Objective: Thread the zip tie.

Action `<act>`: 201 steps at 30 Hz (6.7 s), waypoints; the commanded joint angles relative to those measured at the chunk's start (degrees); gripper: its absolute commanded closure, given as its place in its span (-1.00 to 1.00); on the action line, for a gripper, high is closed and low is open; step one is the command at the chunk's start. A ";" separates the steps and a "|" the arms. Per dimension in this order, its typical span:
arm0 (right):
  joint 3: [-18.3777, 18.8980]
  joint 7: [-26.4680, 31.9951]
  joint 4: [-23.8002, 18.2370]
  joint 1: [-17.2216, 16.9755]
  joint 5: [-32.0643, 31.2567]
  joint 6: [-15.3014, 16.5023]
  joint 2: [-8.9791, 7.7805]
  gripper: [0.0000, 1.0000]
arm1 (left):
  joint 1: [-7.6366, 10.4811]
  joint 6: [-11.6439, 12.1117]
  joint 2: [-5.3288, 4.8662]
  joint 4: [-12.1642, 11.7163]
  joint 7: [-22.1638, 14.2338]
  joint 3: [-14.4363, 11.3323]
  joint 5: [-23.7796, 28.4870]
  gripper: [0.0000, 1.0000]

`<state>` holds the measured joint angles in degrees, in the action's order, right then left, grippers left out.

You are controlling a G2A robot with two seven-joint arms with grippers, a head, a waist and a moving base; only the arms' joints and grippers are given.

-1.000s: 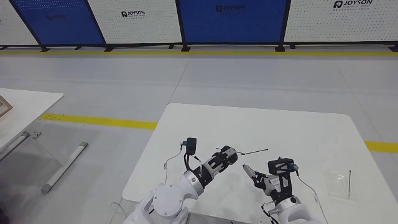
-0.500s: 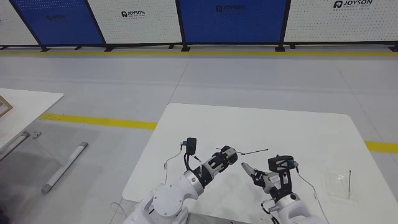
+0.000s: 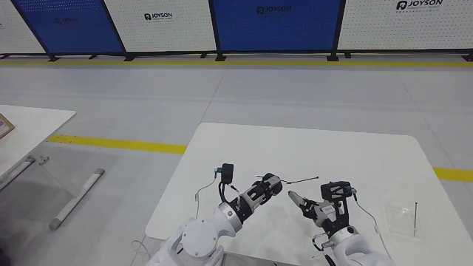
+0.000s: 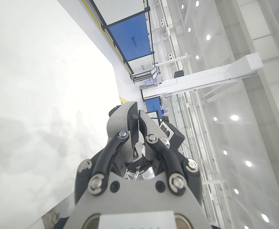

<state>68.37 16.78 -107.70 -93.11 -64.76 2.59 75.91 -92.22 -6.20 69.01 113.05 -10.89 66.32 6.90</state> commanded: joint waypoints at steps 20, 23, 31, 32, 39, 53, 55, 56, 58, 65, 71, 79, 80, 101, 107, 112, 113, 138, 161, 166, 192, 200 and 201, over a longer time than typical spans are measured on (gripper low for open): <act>0.00 0.00 0.00 0.00 0.00 0.00 0.00 -1.00 | 0.00 0.00 0.00 0.00 0.00 0.00 0.00 1.00; 0.00 0.00 0.00 0.00 0.00 0.00 0.00 -1.00 | 0.00 0.00 0.00 0.00 0.00 0.00 0.00 1.00; 2.06 2.12 2.12 1.12 8.17 3.06 -0.16 -1.00 | 0.00 0.00 0.00 0.00 0.00 0.00 0.00 1.00; 2.23 2.82 2.15 1.25 8.68 3.26 -0.20 -1.00 | 0.00 0.00 0.00 0.00 0.00 0.00 0.00 1.00; 2.37 4.89 2.29 1.66 9.76 2.81 -0.25 -1.00 | 0.09 0.05 0.01 -0.14 0.20 -0.05 -0.10 1.00; 2.32 4.82 2.47 1.61 9.74 2.81 -0.26 -1.00 | 6.11 -4.31 1.60 -2.71 6.66 -7.05 -2.05 1.00; 2.44 4.46 2.75 1.50 9.85 1.93 -0.28 -1.00 | 6.11 -4.31 1.60 -2.71 6.66 -7.05 -2.05 1.00; 2.40 4.19 2.83 1.42 10.61 1.71 -0.24 -1.00 | 6.11 -4.31 1.60 -2.71 6.66 -7.05 -2.05 1.00; 2.60 3.46 3.51 1.46 13.16 1.63 -0.17 -1.00 | 6.11 -4.31 1.60 -2.71 6.66 -7.05 -2.05 1.00; 1.81 3.39 5.88 2.64 15.70 3.32 -0.10 -1.00 | 6.11 -4.31 1.60 -2.71 6.66 -7.05 -2.05 1.00; 1.61 3.17 5.94 2.53 16.15 3.55 -0.09 -1.00 | 6.11 -4.31 1.60 -2.71 6.66 -7.05 -2.05 1.00; 2.16 -0.88 7.21 2.45 21.99 4.67 0.02 -1.00 | 6.11 -4.31 1.60 -2.71 6.66 -7.05 -2.05 1.00; 2.16 -0.88 7.21 2.45 21.99 4.67 0.02 -1.00 | 6.11 -4.31 1.60 -2.71 6.66 -7.05 -2.05 1.00; 0.25 -2.16 9.09 4.06 22.63 5.07 0.06 0.40 | 6.35 -4.38 1.87 -2.79 7.50 -7.98 -2.83 1.00; 0.09 -1.64 8.65 3.98 21.96 5.66 -0.14 0.42 | 6.04 -4.38 1.89 -2.48 7.47 -8.14 -3.31 1.00; 0.32 -1.86 7.54 3.42 21.84 7.77 -0.41 0.42 | 6.33 -4.85 2.00 -2.79 7.44 -8.60 -3.56 1.00; 0.44 -2.06 7.37 3.24 22.08 8.25 -0.47 0.42 | 6.33 -4.89 2.02 -2.79 7.42 -8.78 -3.71 1.00; 0.85 -3.08 6.97 2.96 22.35 11.44 -1.28 0.46 | 6.59 -5.76 2.33 -3.25 7.78 -9.58 -4.59 1.00; 0.79 -3.41 6.85 3.23 22.90 11.52 -1.80 1.00 | 6.22 -6.01 2.45 -3.05 7.50 -10.04 -5.76 1.00; 0.41 -2.36 6.98 3.46 22.55 11.36 -1.91 1.00 | 6.08 -3.75 2.50 -2.89 7.58 -10.12 -5.50 1.00; 1.50 -3.88 6.28 2.20 24.44 14.23 -2.73 0.34 | 5.65 -3.35 2.58 -2.74 7.61 -9.61 -5.05 1.00; 1.89 -4.81 5.55 1.76 24.35 14.03 -2.93 0.56 | 5.50 -3.47 2.60 -2.86 7.57 -9.61 -5.22 1.00; 1.94 -4.87 5.49 1.69 24.36 14.05 -2.96 0.54 | 5.52 -3.48 2.61 -2.91 7.55 -9.67 -5.28 1.00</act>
<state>70.26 11.96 -102.15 -91.36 -40.42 16.60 72.98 -86.72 -9.67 71.61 110.20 -3.31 56.71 1.68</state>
